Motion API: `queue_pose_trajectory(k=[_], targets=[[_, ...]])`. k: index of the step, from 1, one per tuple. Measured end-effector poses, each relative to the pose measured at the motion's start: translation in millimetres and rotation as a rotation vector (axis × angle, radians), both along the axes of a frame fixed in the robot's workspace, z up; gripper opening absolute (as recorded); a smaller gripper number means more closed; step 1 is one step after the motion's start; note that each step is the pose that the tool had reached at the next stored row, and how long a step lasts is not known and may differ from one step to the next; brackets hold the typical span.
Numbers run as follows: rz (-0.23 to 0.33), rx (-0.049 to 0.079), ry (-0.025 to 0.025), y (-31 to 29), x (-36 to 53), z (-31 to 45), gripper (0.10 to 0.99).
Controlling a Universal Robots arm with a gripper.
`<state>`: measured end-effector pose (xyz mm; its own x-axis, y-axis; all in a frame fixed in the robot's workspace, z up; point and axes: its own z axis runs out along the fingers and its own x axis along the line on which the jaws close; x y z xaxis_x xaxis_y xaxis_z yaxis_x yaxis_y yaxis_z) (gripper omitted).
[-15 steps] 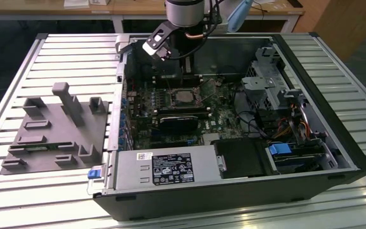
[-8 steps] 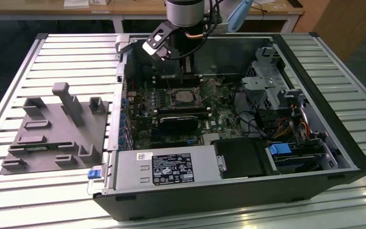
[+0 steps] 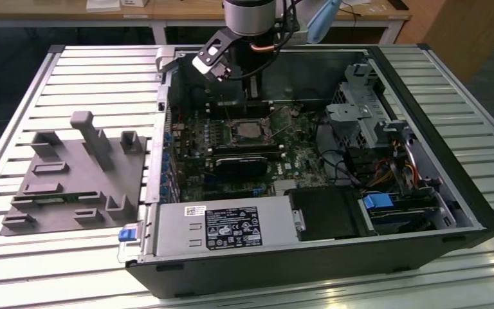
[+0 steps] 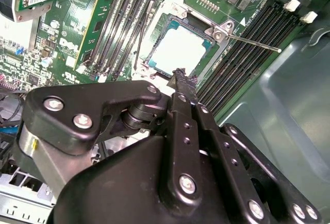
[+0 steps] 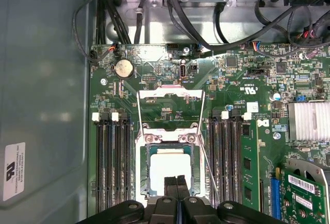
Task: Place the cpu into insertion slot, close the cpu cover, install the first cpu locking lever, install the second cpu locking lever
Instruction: 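Close the cpu cover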
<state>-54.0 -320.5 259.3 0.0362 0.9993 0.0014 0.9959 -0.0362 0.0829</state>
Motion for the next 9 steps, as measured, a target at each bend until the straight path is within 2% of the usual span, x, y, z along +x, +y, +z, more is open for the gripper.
queue_pose_trajectory(k=[9], targets=[[0.000,0.000,0.0002,0.0,1.6,0.3,0.102]])
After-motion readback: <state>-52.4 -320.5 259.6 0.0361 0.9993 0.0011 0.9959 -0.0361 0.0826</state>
